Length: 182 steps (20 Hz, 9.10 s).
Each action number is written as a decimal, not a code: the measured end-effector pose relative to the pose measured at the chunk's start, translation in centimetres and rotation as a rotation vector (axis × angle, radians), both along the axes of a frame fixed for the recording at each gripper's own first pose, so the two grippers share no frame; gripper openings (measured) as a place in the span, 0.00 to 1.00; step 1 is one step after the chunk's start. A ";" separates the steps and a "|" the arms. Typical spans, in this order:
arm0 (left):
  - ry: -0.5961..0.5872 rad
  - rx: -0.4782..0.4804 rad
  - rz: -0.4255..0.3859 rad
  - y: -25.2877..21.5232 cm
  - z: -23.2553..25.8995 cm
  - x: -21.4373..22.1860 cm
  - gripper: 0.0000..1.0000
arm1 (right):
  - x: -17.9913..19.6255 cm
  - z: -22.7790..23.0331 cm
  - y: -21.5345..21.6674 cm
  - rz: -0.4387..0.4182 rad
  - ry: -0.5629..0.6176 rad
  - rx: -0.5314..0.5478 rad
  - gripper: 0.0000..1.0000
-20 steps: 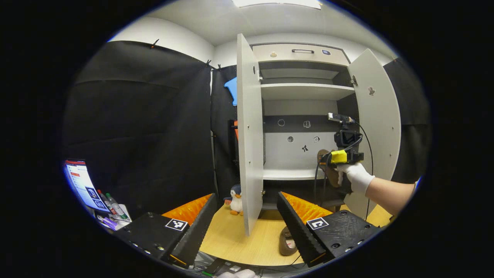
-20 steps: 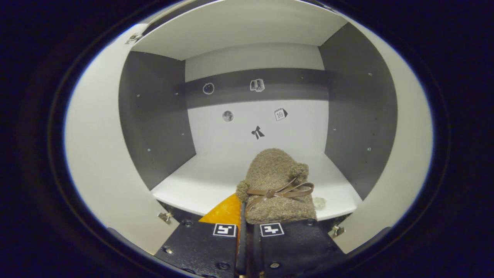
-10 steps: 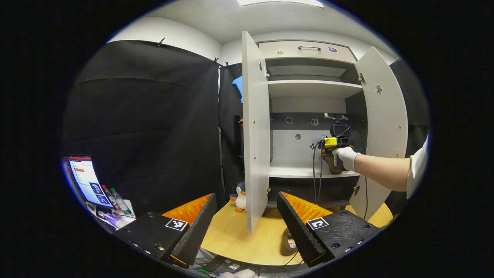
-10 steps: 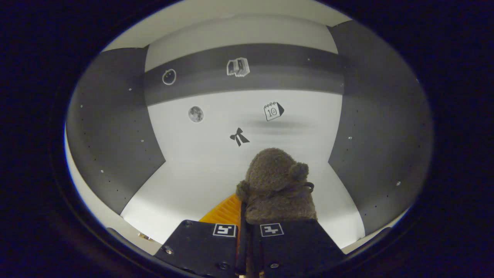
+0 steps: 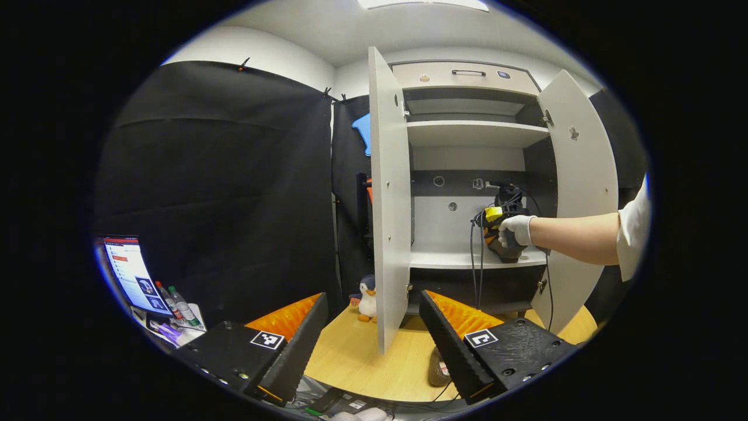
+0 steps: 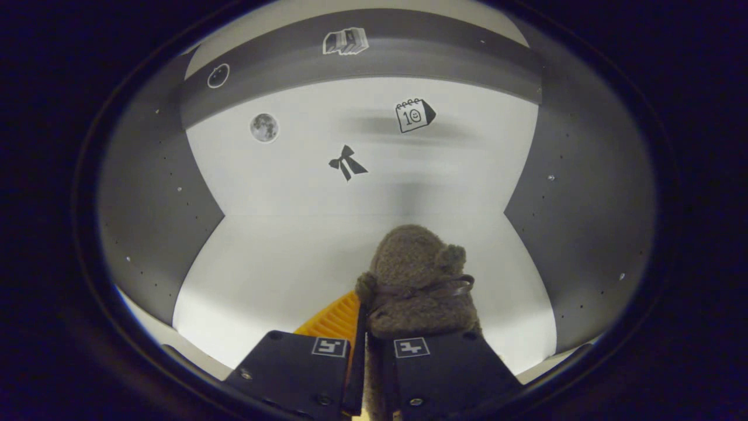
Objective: Grab one shoe with the right hand and put it into the shoe cabinet, grab the other shoe with the left hand and put it into the shoe cabinet; then close the right door with the right hand and the left door with the left hand.
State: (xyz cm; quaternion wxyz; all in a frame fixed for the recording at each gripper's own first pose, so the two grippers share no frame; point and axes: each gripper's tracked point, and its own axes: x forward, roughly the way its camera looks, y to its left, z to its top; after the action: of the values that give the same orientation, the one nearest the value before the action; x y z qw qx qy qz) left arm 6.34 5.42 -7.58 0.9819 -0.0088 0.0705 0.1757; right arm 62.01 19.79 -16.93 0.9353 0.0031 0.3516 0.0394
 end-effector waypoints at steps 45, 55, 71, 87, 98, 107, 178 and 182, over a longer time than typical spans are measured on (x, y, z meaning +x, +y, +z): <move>0.061 -0.032 -0.423 -8.7 -7.7 2.2 0.96 | -51.2 4.6 -18.5 -0.010 -0.579 0.011 1.00; 0.371 -0.070 -0.462 -12.4 -26.6 9.6 0.96 | -49.6 3.1 -23.3 -0.081 -0.479 0.009 1.00; 0.548 -0.117 -0.393 -10.2 -42.2 21.2 0.94 | -45.6 -0.8 -27.3 -0.123 -0.327 0.000 1.00; 0.482 -0.096 -0.376 -10.3 -32.7 21.8 0.02 | -47.0 1.0 -24.7 -0.101 -0.375 0.043 1.00; 0.227 -0.014 -0.385 -8.8 -12.1 25.0 0.02 | -47.5 3.8 -23.1 -0.106 -0.460 0.090 1.00; 0.142 -0.032 -0.326 -7.5 -3.6 35.9 0.00 | -46.0 5.7 -24.2 -0.127 -0.494 0.132 0.97; 0.080 -0.048 -0.362 -4.0 -2.9 -1.0 0.98 | -51.7 8.6 -22.6 -0.108 -0.560 -0.011 0.98; 0.043 -0.059 -0.375 -5.1 -1.5 -0.3 0.97 | -47.6 9.4 -27.3 -0.183 -0.557 -0.005 0.98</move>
State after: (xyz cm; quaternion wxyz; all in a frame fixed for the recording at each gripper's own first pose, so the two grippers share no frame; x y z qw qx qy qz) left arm 6.01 0.27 -9.08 0.9950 -0.0204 0.0971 -0.0124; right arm 14.41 -7.49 -7.52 0.9955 0.0215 0.0796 -0.0467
